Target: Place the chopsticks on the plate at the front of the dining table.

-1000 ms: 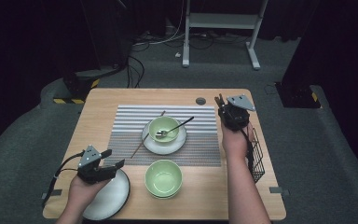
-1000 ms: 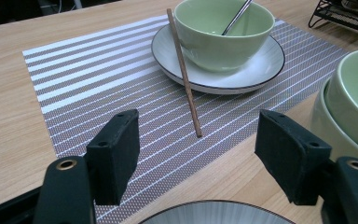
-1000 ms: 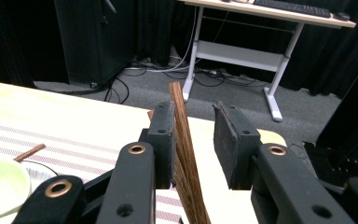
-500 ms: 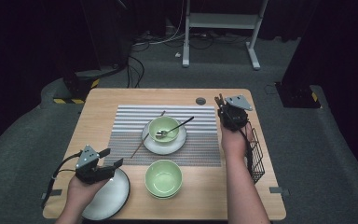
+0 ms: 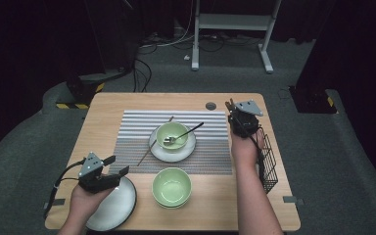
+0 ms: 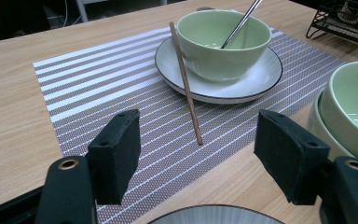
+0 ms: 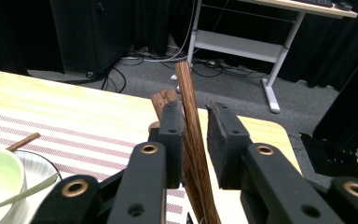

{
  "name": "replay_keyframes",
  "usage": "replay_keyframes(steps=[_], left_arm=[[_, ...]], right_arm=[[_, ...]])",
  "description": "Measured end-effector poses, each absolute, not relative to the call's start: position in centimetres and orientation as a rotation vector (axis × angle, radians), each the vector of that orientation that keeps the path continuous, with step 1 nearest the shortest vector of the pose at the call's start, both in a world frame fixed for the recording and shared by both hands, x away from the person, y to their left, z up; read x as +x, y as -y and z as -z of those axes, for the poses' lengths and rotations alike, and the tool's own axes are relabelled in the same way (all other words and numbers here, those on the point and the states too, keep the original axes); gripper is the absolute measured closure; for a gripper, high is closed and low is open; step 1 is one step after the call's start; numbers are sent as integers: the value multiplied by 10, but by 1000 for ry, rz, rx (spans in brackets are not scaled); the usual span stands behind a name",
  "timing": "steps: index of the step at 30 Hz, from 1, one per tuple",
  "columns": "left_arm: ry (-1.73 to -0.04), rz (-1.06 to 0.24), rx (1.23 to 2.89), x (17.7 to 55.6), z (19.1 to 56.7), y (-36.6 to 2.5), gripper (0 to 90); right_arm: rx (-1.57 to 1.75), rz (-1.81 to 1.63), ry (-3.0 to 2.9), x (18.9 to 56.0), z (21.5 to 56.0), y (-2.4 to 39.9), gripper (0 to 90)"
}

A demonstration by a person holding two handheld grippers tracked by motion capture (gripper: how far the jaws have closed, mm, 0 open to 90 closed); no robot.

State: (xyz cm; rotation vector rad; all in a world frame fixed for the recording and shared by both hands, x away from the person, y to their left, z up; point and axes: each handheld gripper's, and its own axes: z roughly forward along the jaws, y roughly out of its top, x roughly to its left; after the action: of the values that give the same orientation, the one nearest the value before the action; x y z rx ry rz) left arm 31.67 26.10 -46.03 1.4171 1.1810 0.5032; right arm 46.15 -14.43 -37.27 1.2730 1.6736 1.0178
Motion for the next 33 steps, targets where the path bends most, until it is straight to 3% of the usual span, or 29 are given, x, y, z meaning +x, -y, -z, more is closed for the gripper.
replay_keyframes(steps=[15,33], left_arm=[[-1178,-499,1427,316,460,-261,318],[-1182,-489,1413,315,459,-259,320]], right_arm=[[1248,-993,-1672,456,369,146,802],[1186,-1028,-1635,420,355,165,822]])
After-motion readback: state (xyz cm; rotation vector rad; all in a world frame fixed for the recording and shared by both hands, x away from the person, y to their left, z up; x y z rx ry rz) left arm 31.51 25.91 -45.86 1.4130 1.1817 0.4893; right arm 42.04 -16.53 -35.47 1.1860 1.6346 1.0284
